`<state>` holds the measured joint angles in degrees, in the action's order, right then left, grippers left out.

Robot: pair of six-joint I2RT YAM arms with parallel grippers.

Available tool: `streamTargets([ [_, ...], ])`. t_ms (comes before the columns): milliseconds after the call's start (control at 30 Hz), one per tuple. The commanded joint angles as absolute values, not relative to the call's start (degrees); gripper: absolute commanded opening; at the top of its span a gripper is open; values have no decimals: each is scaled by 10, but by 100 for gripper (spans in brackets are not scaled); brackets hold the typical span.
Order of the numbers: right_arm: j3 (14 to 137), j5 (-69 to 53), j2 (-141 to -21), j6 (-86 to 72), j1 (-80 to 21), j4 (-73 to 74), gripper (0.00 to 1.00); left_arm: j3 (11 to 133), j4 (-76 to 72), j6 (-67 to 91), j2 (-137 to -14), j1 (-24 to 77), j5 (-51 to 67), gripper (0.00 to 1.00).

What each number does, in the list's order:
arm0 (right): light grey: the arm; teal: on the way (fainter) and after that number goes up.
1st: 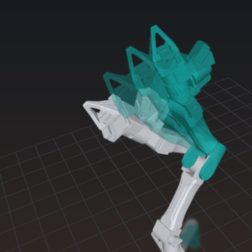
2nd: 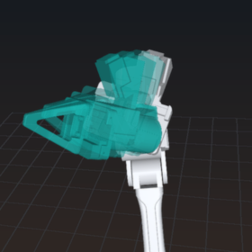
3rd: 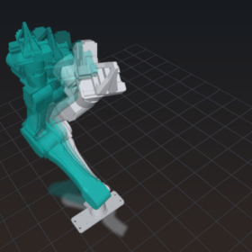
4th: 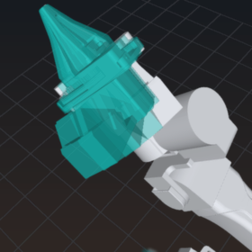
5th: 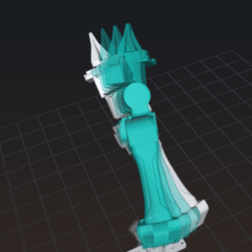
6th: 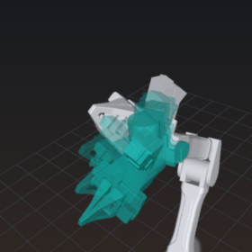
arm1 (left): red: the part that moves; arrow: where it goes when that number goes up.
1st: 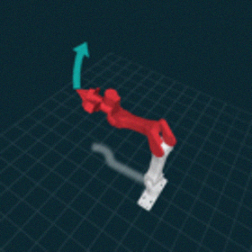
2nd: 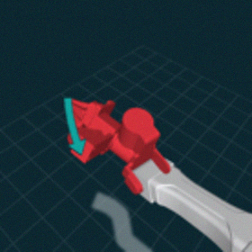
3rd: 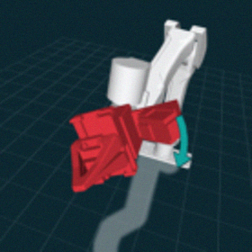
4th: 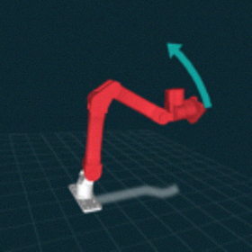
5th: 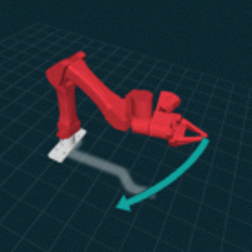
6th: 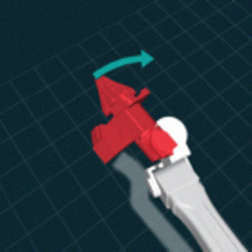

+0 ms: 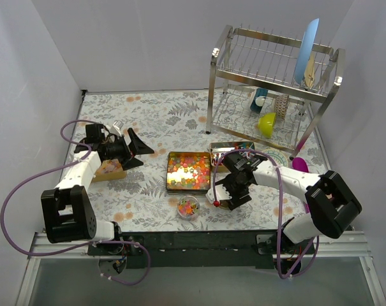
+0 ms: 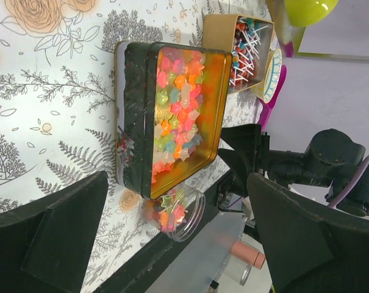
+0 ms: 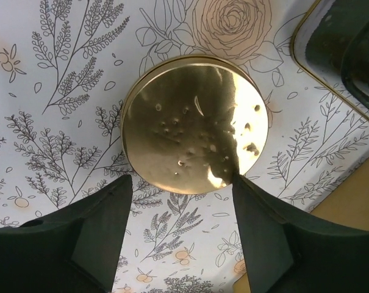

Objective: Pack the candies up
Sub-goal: Pick up the bottle lid at the center of the board.

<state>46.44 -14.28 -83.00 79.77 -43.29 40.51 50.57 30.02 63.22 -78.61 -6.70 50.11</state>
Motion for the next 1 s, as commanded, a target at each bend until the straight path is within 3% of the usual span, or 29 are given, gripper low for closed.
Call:
streamTargets([
  [0, 468, -150, -817, 763, -438, 431, 77, 503, 299, 623, -770, -69, 507, 98],
  [33, 464, -155, -810, 762, -438, 428, 81, 504, 294, 627, -772, -69, 511, 98],
  [67, 462, -156, -802, 760, -438, 425, 93, 504, 291, 632, -772, -69, 513, 98],
  [167, 479, -164, -810, 755, -439, 434, 98, 505, 277, 643, -772, -68, 517, 98],
  [500, 553, -178, -880, 749, -460, 452, 98, 483, 270, 647, -744, -68, 514, 98],
  [967, 505, -157, -882, 766, -475, 420, 98, 478, 269, 639, -741, -68, 496, 98],
])
